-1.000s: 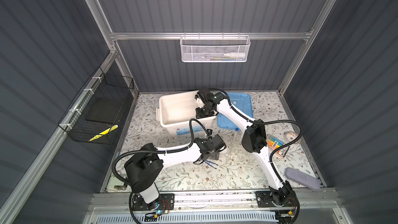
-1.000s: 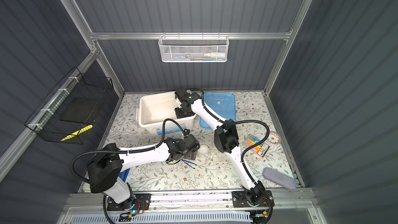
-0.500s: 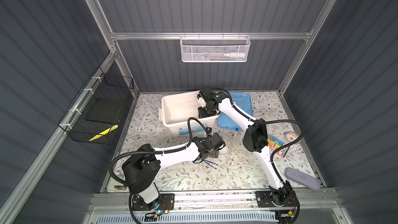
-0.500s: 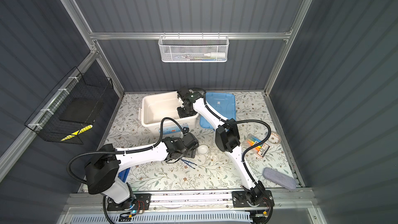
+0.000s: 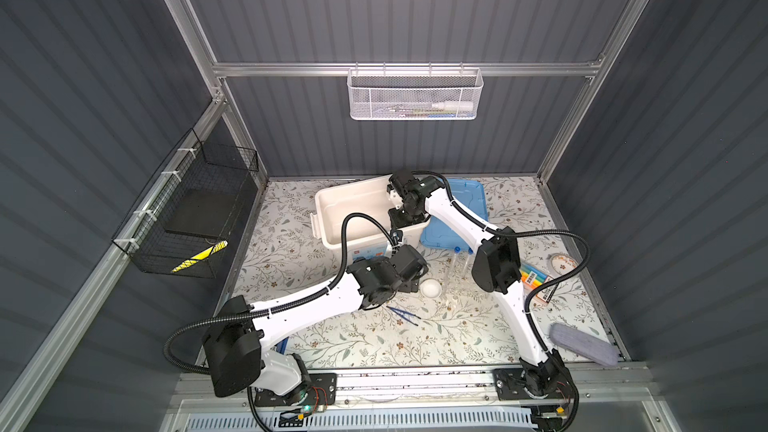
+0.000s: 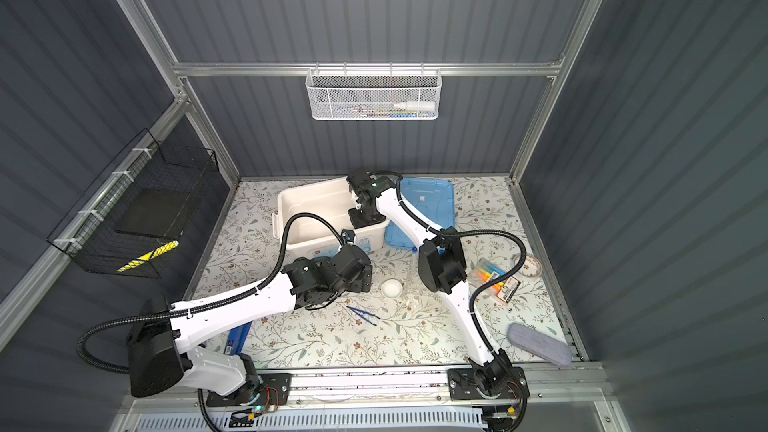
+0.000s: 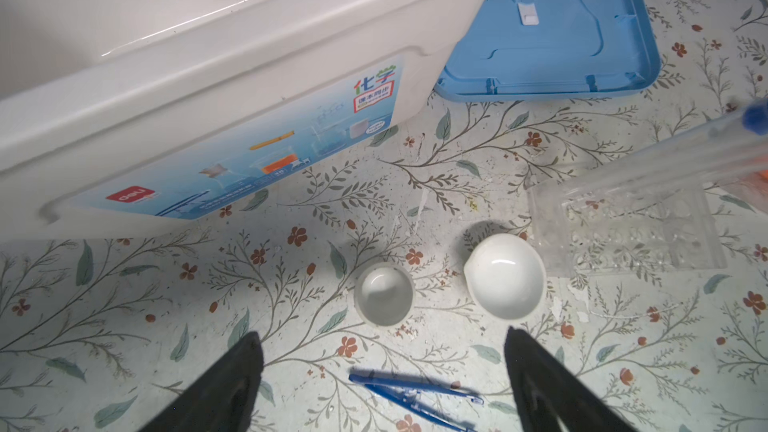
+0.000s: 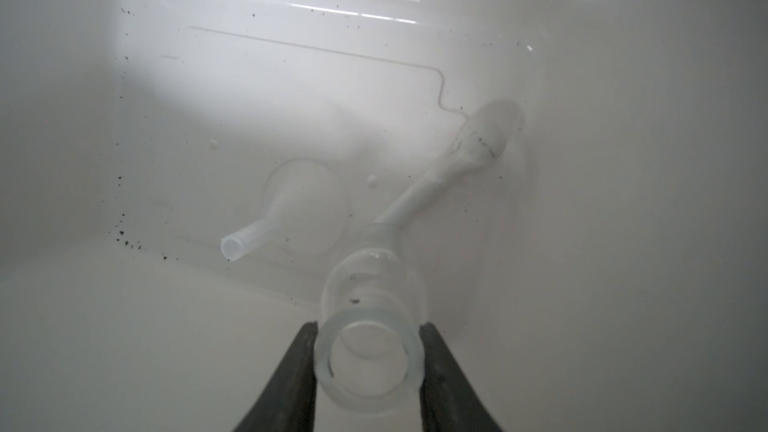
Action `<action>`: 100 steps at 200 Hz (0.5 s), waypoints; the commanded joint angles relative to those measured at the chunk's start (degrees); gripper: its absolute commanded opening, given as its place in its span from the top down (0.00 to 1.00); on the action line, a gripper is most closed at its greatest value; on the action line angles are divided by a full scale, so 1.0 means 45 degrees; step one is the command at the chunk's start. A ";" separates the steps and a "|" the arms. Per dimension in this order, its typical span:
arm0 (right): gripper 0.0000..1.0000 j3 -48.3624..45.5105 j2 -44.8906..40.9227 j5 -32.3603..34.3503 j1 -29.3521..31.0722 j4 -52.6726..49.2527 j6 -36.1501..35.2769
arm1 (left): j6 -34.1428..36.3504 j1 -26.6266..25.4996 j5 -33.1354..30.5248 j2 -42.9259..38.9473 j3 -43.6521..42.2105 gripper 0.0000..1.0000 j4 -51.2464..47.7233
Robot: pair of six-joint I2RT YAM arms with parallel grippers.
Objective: Organize the chemistry lab equipment
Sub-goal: 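Lower the flask into the bin while the left gripper moves over the small white cup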
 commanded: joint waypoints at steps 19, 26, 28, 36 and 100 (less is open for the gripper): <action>0.72 0.0336 0.0175 -0.0051 -0.0055 -0.0193 0.0120 | 0.0120 0.0054 0.0106 0.0530 0.0116 0.07 -0.0160; 0.72 0.0305 0.0242 -0.0072 -0.0039 -0.0185 0.0108 | 0.0122 0.0054 0.0140 0.0637 0.0159 0.07 -0.0131; 0.72 0.0312 0.0261 -0.0072 -0.0034 -0.0200 0.0104 | 0.0122 0.0054 0.0168 0.0669 0.0149 0.07 -0.0130; 0.72 0.0248 0.0317 -0.0063 -0.0037 -0.0193 0.0090 | 0.0130 0.0064 0.0215 0.0802 0.0176 0.07 -0.0081; 0.71 0.0178 0.0659 -0.0194 -0.0006 -0.0290 -0.0048 | -0.0015 0.0054 0.0542 0.1369 0.0170 0.07 0.0329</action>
